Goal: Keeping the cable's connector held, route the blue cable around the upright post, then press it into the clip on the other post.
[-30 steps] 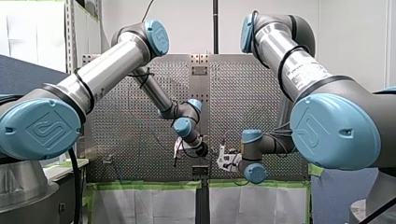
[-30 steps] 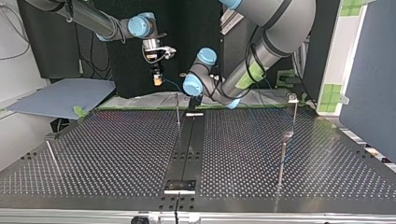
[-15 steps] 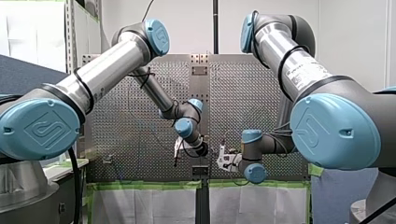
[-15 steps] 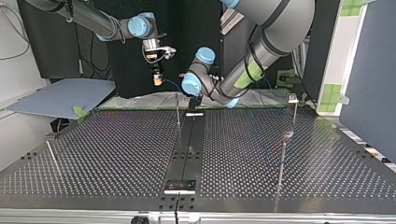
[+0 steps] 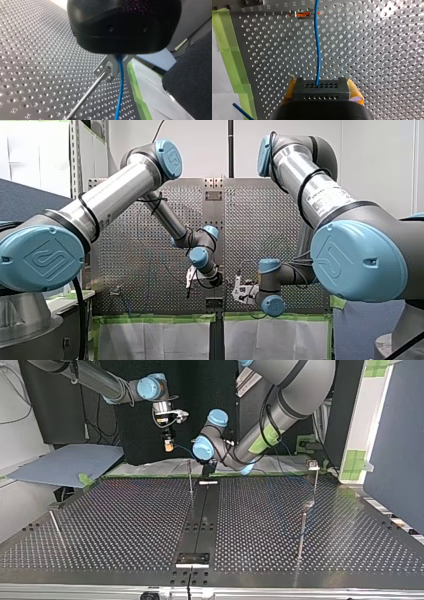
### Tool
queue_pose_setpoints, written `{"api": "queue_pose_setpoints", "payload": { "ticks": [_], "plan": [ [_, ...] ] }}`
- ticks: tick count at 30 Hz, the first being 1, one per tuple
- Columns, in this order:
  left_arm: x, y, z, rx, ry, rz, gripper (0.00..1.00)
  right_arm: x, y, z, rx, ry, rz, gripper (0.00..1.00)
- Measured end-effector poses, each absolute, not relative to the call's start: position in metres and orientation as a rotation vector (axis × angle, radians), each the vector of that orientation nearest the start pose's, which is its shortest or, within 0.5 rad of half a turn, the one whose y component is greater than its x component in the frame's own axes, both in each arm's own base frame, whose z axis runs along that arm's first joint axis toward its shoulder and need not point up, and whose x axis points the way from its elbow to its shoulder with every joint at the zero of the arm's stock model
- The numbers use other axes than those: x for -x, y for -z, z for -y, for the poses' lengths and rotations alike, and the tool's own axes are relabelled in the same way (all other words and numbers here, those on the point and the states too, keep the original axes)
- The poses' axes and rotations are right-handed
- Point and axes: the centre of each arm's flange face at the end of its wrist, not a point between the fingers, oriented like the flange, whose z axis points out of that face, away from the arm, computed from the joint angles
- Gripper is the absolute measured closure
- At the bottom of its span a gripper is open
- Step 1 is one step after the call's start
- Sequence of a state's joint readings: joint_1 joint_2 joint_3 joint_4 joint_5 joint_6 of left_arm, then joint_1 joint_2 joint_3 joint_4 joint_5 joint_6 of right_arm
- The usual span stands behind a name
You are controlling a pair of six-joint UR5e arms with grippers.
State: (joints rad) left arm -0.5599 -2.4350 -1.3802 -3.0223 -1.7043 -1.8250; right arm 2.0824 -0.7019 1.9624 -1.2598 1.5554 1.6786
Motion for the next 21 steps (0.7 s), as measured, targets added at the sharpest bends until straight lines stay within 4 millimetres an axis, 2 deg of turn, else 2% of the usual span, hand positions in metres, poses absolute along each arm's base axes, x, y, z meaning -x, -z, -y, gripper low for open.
{"api": "queue_pose_setpoints", "payload": {
  "ticks": [7, 11, 21],
  "plan": [
    [-0.4967, -0.0573, 0.4539, -0.237, 0.346, -2.119, 0.95, -0.3839, 0.0366, 0.4078, -1.564, -1.659, 1.012, 1.0],
    [-0.4961, -0.0573, 0.4545, -0.235, 0.349, -2.12, 1.0, -0.3839, 0.0368, 0.4078, -1.564, -1.659, 1.012, 1.0],
    [-0.494, -0.0582, 0.4605, -0.216, 0.337, -2.09, 1.0, -0.3825, 0.0371, 0.4092, -1.563, -1.658, 1.014, 1.0]
  ]
}}
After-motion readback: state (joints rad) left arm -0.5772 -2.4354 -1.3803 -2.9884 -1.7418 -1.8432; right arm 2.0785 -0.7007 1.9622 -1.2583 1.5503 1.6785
